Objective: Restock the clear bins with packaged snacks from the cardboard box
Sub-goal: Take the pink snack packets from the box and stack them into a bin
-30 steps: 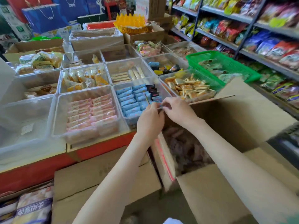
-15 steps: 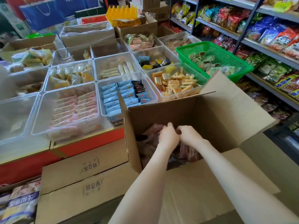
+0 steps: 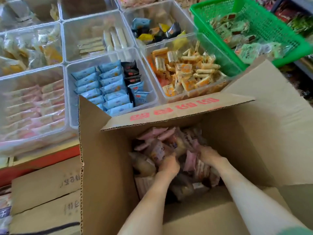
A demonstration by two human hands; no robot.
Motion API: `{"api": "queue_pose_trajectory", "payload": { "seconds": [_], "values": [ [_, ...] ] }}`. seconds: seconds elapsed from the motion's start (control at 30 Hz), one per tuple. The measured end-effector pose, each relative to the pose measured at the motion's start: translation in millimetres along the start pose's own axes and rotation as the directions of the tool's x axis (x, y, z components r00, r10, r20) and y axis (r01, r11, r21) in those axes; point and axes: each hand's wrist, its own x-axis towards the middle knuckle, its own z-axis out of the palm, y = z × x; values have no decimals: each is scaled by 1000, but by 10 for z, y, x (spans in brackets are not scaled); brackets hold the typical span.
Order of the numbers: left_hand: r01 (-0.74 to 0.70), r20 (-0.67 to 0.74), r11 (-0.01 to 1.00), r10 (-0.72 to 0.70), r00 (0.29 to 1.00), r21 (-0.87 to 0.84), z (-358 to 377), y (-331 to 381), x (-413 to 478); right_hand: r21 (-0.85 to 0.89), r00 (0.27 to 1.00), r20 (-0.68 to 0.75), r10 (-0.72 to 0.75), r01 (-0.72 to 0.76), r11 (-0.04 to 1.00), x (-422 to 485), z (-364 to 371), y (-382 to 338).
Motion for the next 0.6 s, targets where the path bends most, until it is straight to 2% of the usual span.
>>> {"api": "queue_pose_trajectory", "payload": {
  "seconds": [0.13, 0.23, 0.33, 0.43, 0.5, 0.6],
  "values": [
    [11, 45, 999, -9, 999, -38, 92, 19, 106, -140, 999, -28, -31, 27, 990, 205, 116, 54],
    [-2, 49, 997, 5, 999, -74, 120, 35, 112, -160, 998, -26, -65, 60, 985, 219, 143, 79],
    [-20, 63, 994, 27, 998, -110, 78, 104, 38, -33, 993, -59, -99, 97, 995, 79, 11, 39],
    [-109, 41, 987, 115, 993, -121, 18, 188, -74, 223, 965, -221, -140, 190, 956, -197, -229, -23],
    [-194, 28, 970, 200, 979, -149, -27, 228, -197, 342, 923, -366, -117, 251, 906, -465, -396, -87],
    [-307, -45, 931, 304, 951, -198, -131, 258, -482, 465, 808, -589, -28, 367, 805, -940, -575, -227]
  ]
}}
